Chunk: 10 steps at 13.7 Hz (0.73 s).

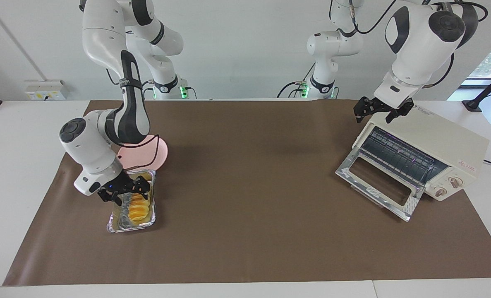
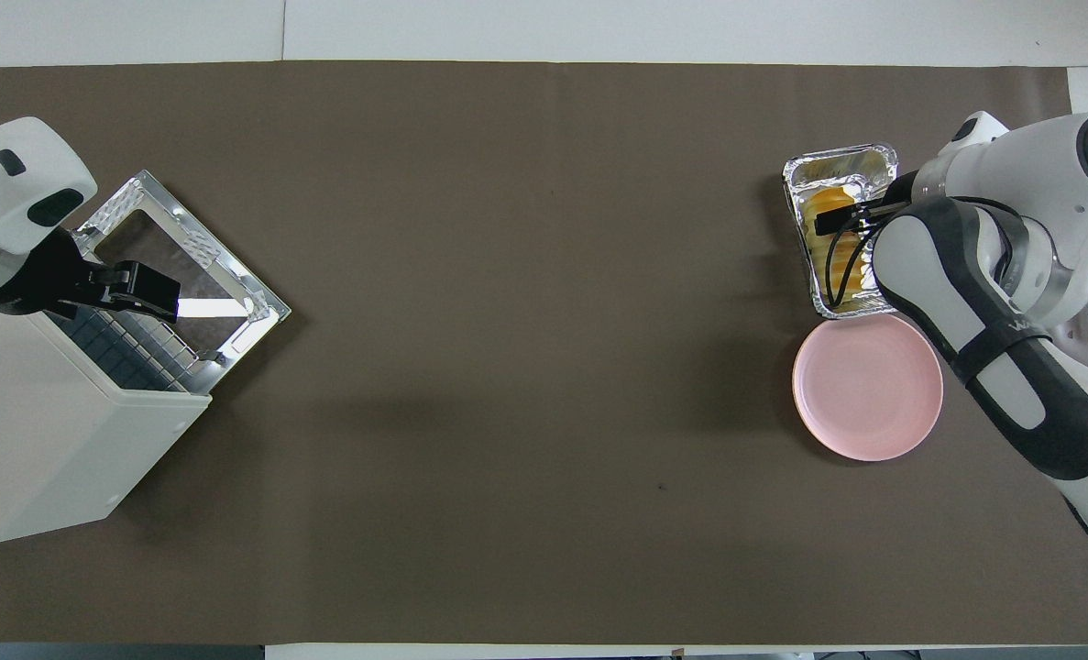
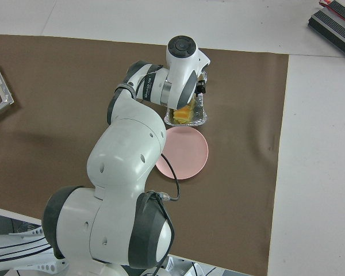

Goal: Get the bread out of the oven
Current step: 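Grasp the bread slices inside the tray with the right gripper, then lift the bread slices and lower them onto the pink plate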

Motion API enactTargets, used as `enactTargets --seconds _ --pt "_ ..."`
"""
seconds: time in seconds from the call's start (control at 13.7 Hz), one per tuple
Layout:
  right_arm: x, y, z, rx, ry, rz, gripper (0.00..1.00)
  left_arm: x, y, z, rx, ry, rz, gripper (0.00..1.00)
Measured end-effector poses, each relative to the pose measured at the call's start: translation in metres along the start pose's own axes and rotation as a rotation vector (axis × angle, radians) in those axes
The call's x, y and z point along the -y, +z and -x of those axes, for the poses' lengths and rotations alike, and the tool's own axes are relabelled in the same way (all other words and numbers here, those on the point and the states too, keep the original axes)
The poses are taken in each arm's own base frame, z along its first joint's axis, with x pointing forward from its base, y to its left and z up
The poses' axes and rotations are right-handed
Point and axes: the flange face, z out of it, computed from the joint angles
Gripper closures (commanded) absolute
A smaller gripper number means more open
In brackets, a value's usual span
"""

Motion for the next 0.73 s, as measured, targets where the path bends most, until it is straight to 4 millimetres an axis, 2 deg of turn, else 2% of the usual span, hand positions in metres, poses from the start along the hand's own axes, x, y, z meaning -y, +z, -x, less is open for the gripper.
enactTargets --seconds 0.07,0.15,0.22,0.29,0.36,0.44,0.73 --pt "0.0 0.0024 0.0018 0.004 0.002 -0.001 0.19 0.0 0.0 0.0 0.0 0.0 0.0 0.0" --pt "0.0 0.0036 0.0028 0.007 0.004 -0.001 0.52 0.0 0.0 0.0 0.0 0.0 0.0 0.0" --pt "0.0 0.0043 0.0033 0.008 0.004 -0.001 0.73 0.0 0.0 0.0 0.0 0.0 0.0 0.0" --pt "0.0 0.0051 0.004 0.01 0.005 -0.002 0.85 0.0 0.0 0.0 0.0 0.0 0.0 0.0" --pt "0.0 0.006 0.0047 0.012 0.005 -0.002 0.89 0.0 0.0 0.0 0.0 0.0 0.0 0.0" --pt "0.0001 0.0069 0.0055 0.015 0.005 -0.002 1.0 0.0 0.0 0.0 0.0 0.0 0.0 0.0" --pt "0.0049 0.0075 0.0051 0.016 -0.002 -0.003 1.0 0.0 0.0 0.0 0.0 0.0 0.0 0.0"
